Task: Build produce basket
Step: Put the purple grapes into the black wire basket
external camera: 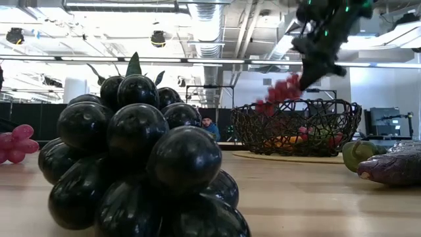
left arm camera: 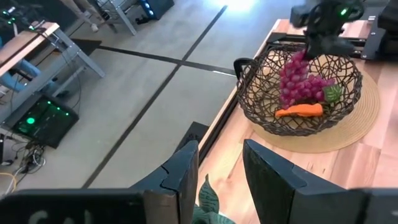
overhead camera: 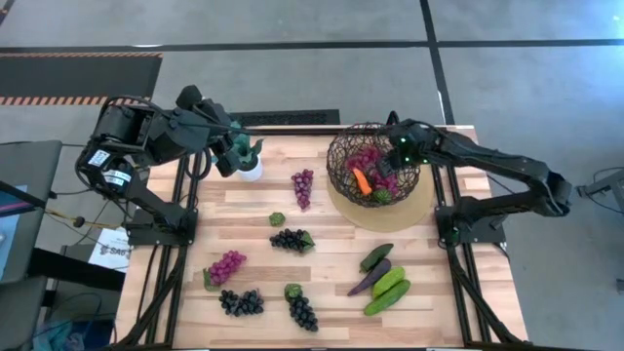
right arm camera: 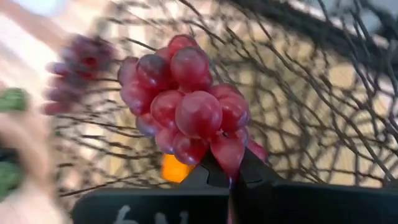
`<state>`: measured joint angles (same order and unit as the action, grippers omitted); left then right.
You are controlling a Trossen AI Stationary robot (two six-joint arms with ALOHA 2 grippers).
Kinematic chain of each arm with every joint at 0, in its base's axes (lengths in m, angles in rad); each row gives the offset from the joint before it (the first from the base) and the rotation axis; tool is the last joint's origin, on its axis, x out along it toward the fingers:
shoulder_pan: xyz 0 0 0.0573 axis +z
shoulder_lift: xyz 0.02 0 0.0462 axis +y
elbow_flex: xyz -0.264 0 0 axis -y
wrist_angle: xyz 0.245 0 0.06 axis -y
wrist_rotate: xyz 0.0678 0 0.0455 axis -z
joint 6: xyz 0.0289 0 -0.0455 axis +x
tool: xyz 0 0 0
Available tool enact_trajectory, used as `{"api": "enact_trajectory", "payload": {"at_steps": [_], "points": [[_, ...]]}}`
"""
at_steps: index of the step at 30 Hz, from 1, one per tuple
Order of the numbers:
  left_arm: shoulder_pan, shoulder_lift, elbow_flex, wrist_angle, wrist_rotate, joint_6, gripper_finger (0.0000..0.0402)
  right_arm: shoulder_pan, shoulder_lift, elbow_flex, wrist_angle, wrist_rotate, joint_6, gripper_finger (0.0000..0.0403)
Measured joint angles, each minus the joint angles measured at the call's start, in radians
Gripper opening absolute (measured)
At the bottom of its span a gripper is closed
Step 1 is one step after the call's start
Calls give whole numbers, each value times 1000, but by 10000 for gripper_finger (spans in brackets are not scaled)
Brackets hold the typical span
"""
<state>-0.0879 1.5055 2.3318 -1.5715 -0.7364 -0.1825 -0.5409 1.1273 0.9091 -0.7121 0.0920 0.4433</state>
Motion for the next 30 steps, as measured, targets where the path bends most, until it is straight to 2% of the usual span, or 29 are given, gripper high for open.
{"api": "enact_trajectory", "payload": {"at_steps": [8,19,25,30], "points": [[0,0,0,0,-4,-6,118,-95,120,-24,79,28,-32,0],[0,0,0,0,-4,-15,118,-129,330,-24,121,-32,-60,3],[0,0,0,1,-4,-16,118,-98,340,-15,98,-33,-98,38],[0,0,0,1,-4,-17,118,-70,305,65,-11,-24,-169,68]]}}
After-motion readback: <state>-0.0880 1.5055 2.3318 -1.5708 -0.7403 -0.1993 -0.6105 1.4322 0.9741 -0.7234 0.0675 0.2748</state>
